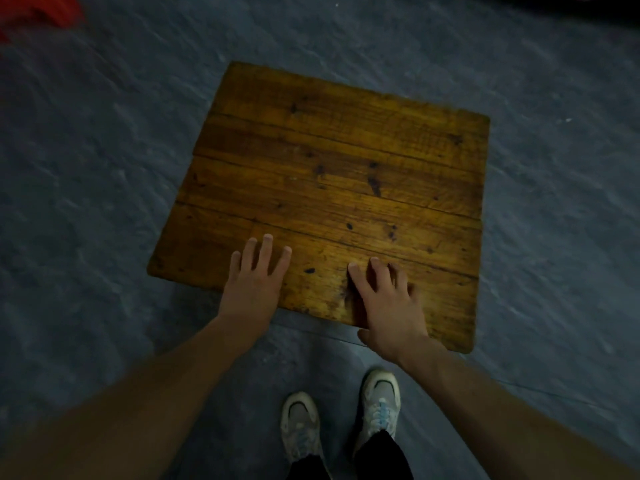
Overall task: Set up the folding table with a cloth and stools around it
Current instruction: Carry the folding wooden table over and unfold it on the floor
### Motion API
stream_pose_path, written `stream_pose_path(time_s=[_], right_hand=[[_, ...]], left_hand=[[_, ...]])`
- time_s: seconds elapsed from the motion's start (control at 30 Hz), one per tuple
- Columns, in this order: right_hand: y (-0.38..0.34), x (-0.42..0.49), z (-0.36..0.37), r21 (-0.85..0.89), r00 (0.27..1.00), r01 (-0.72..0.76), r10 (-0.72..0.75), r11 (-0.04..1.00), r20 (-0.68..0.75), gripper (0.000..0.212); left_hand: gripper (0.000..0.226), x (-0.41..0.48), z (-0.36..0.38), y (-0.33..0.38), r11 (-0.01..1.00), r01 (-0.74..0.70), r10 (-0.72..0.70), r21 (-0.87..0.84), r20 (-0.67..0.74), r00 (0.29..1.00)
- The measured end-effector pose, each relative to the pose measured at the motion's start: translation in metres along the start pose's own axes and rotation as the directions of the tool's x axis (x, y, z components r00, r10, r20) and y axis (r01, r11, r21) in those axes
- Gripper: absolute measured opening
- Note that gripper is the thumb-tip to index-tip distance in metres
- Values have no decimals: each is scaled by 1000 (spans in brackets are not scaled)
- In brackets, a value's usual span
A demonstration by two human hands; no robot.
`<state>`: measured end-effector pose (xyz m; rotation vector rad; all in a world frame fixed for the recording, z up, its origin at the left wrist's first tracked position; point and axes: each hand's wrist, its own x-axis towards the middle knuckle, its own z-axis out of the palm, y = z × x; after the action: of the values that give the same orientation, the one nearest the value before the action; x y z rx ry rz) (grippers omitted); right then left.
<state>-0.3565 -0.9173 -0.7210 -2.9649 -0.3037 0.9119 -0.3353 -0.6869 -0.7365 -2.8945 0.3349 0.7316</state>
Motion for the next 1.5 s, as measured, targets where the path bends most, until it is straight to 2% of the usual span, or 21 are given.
stream_pose_path(time_s=[0.1, 0.23, 0.3, 0.4, 0.5, 0.63, 0.77, 0.9, 1.1, 1.2, 1.3, 1.37, 1.5], right_hand=[[21, 0, -15, 26, 997, 76, -76, 997, 12, 104], [44, 10, -34, 142, 992, 123, -123, 982, -11, 79], [58, 20, -43, 183, 990, 136, -126, 974, -64, 69], [81, 42, -55, 159, 985, 141, -122, 977, -122, 64], [105, 68, -62, 115, 976, 207, -196, 972, -95, 70], [137, 88, -79, -17, 939, 342, -341, 940, 41, 85], [168, 110, -105, -144, 903, 419, -394, 897, 171, 103], [180, 128, -114, -256, 813, 571, -494, 780, 308, 124], [183, 133, -106, -300, 798, 600, -534, 741, 278, 130], [181, 131, -109, -334, 798, 603, -541, 724, 266, 130], [184, 128, -109, -327, 777, 629, -566, 705, 274, 129], [192, 128, -109, -330, 744, 669, -601, 666, 292, 128], [225, 127, -114, -337, 627, 779, -684, 529, 372, 131]], left_hand=[[105, 4, -13, 13, 996, 53, -48, -67, 67, 997], [97, 14, -35, 31, 979, 141, -110, -146, 203, 973], [87, 21, -46, 42, 946, 234, -169, -224, 275, 947], [65, 37, -58, 56, 854, 382, -292, -354, 281, 914], [62, 50, -64, 70, 765, 483, -419, -426, 240, 876], [67, 52, -70, 85, 634, 606, -574, -480, 232, 785], [74, 50, -71, 101, 563, 657, -626, -502, 261, 735], [91, 50, -69, 130, 528, 666, -631, -527, 281, 723], [73, 38, -58, 167, 464, 643, -699, -609, 194, 688], [66, 26, -57, 206, 441, 644, -696, -625, 215, 685], [68, 14, -58, 250, 371, 649, -680, -664, 282, 677], [69, 10, -60, 276, 342, 674, -695, -655, 306, 650], [73, 8, -68, 331, 252, 723, -698, -643, 397, 596]])
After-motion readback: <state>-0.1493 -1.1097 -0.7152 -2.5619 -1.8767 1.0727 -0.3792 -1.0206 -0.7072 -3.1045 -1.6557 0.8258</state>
